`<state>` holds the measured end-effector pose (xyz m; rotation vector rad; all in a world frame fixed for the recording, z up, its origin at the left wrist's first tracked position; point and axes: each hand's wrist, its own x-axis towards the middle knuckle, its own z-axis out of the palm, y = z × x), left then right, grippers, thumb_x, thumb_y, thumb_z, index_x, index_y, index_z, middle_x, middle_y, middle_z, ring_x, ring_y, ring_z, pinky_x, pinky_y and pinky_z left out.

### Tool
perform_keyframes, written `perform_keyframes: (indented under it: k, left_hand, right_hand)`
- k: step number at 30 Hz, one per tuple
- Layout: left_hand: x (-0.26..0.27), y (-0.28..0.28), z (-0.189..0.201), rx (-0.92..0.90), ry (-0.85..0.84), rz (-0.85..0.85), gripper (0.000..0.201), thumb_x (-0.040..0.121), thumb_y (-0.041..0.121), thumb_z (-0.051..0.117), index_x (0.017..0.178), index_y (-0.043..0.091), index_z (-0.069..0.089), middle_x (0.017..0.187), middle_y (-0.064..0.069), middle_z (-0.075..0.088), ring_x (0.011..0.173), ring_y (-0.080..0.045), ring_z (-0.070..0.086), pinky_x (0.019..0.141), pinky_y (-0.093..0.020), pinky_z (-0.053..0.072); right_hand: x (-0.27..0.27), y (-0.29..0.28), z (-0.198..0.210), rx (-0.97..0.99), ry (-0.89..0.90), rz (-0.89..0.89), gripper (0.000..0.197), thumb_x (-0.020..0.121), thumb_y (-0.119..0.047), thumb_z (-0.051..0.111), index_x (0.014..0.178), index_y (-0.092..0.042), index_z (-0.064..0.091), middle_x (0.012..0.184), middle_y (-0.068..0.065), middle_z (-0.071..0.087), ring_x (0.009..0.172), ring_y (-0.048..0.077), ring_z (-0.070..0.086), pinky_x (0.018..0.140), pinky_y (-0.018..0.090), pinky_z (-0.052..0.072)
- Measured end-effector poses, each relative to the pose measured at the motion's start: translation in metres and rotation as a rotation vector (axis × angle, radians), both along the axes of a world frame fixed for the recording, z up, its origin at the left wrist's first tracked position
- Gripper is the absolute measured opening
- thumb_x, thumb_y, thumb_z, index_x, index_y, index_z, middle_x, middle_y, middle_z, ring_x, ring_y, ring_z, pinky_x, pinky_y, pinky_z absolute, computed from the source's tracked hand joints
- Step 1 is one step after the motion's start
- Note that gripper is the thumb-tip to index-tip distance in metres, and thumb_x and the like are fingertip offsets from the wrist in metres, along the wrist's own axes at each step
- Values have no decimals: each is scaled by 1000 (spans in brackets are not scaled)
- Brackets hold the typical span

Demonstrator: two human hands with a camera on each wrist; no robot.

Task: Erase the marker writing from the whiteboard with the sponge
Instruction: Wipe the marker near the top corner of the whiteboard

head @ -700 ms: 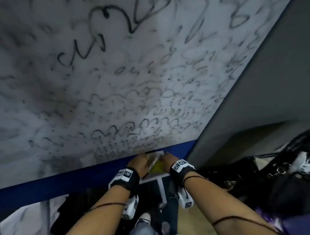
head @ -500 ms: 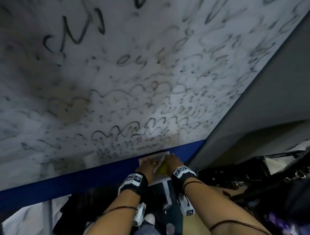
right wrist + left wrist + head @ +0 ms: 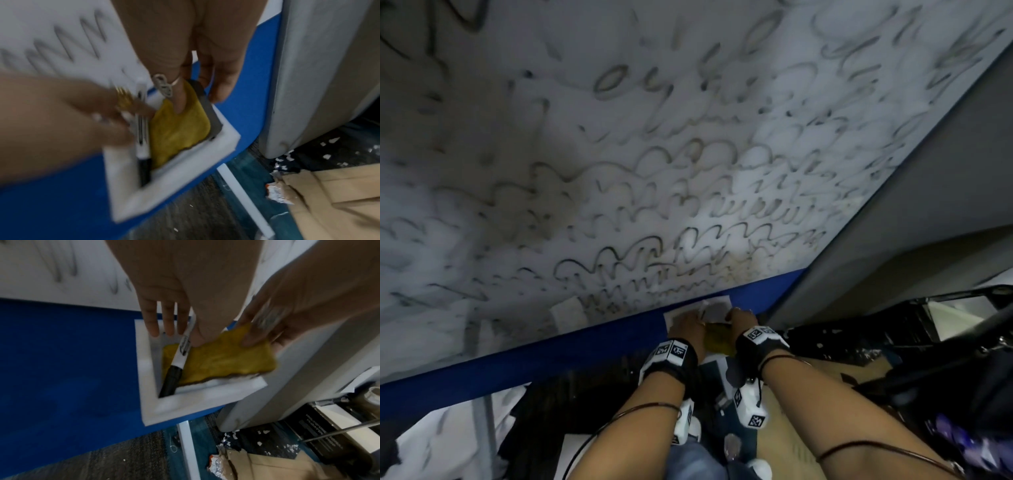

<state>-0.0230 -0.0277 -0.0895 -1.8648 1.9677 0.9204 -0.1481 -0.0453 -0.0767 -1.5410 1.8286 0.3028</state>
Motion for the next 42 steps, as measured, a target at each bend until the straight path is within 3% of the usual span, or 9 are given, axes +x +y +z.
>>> perform_keyframes:
  k: [7,14,18,25,28,31,36,39,42]
  left_hand:
    - [10,-4,15,-15,-117,-197,89,84,23,65,152,23,8,157,-13,-4,142,-36,6,113,-45,26]
    - [-19,2,72,-255,226,-156,77,72,44,71,139,20,41,133,-7,41,123,-25,36,100,-31,35]
    - [-39,13,128,-436,457,-72,76,70,45,76,136,20,47,131,-6,50,118,-25,47,99,-29,39]
    - [-57,-4,273,-843,587,-125,65,63,39,78,123,20,62,120,-3,58,110,-22,53,94,-23,39]
    - [-52,-15,353,-1087,581,-233,61,60,34,76,117,15,66,111,-5,59,104,-24,52,90,-19,33]
    - [-46,-14,432,-1237,592,-303,58,59,23,81,115,12,67,109,-7,61,102,-22,55,89,-15,34]
    - [-34,-4,541,-1356,552,-366,61,61,8,79,120,11,64,111,-4,56,103,-16,57,86,-8,35]
    - [-31,-2,600,-1414,487,-407,62,60,4,80,119,9,64,107,1,50,102,-16,57,81,-1,32]
    - [-29,3,656,-1457,365,-484,61,62,0,75,122,8,63,115,-4,49,109,-18,52,82,7,24]
  right_hand:
    - [-21,0,39,-168,-148,-110,35,91,-12,49,125,-6,51,129,19,47,117,30,49,95,28,38]
    - [-51,-7,98,-277,-208,-210,31,89,-5,47,116,-6,61,126,21,52,116,34,50,96,29,37]
    - [-80,-12,156,-362,-265,-249,27,90,-7,49,109,-9,67,125,14,60,117,31,53,94,27,38]
    - [-119,-18,292,-702,-425,-180,21,91,-7,52,109,-6,62,113,17,63,106,30,57,82,25,41]
    - [-124,-7,360,-929,-611,-110,15,90,-6,56,92,-21,61,93,13,64,87,22,58,69,19,45]
    - [-124,8,421,-1153,-684,40,21,85,-15,67,101,-26,62,102,0,64,97,14,57,88,26,47]
    - [-109,20,503,-1386,-638,325,68,71,-28,74,132,-15,49,121,-11,48,116,-1,43,97,3,29]
    - [-102,13,541,-1521,-570,401,71,69,-22,69,135,-14,45,124,-1,48,117,13,45,101,19,36]
    - [-98,8,574,-1711,-503,343,73,65,-38,60,133,-16,47,115,3,46,111,23,44,94,37,39]
